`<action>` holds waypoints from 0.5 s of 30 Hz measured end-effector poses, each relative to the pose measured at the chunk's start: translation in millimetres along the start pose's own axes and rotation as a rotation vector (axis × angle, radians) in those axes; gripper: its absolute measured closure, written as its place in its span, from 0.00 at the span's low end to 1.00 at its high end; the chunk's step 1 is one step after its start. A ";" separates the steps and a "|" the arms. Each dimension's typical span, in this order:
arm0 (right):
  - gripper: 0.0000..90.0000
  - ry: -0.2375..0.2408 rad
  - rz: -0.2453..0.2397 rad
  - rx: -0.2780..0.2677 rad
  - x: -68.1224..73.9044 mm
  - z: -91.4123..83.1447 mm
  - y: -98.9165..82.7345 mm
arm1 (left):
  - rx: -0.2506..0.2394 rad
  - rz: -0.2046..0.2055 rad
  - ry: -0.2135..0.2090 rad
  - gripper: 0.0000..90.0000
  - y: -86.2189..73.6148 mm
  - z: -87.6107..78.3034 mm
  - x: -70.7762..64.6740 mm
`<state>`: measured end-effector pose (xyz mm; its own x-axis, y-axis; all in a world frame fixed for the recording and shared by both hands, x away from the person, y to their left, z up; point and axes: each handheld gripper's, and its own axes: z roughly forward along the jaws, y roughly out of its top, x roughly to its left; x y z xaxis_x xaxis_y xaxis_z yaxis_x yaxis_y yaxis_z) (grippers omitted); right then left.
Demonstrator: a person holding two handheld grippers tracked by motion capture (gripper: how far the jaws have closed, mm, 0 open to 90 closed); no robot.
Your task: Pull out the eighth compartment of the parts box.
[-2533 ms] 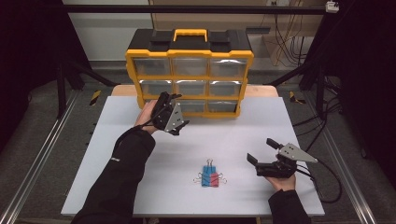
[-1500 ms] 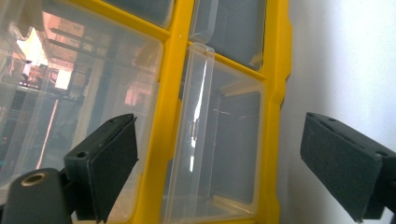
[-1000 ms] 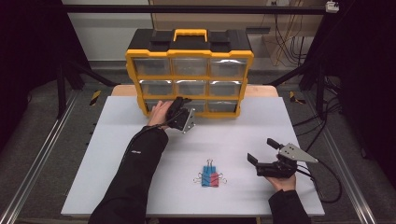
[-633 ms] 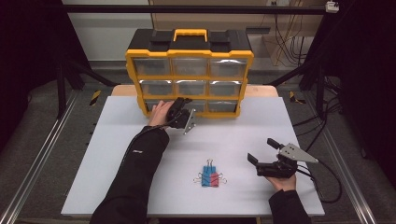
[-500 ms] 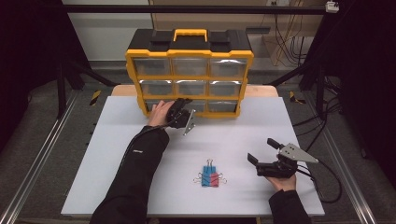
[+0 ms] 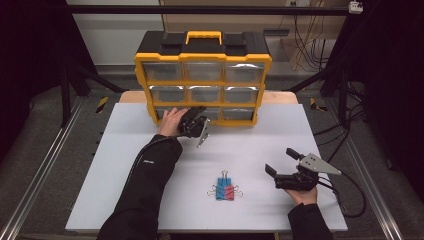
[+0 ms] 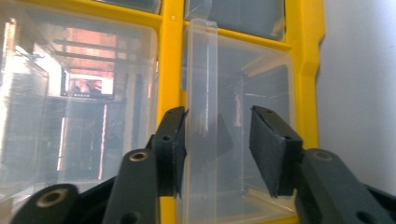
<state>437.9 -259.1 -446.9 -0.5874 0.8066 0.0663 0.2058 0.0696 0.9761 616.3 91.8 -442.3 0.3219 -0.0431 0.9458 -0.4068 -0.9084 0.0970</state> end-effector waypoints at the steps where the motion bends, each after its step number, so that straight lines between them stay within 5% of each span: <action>1: 0.00 0.000 0.000 0.000 0.1 0.0 0.0 | 0.002 0.001 0.006 0.66 0.2 -0.1 0.0; 15: 0.00 0.000 0.001 -0.001 0.2 0.0 0.0 | 0.023 0.067 0.063 0.82 1.3 -0.6 -1.2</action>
<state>437.8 -258.9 -446.9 -0.5870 0.8068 0.0672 0.2058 0.0684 0.9762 614.9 90.9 -443.1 0.2397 -0.0781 0.9677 -0.4055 -0.9137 0.0267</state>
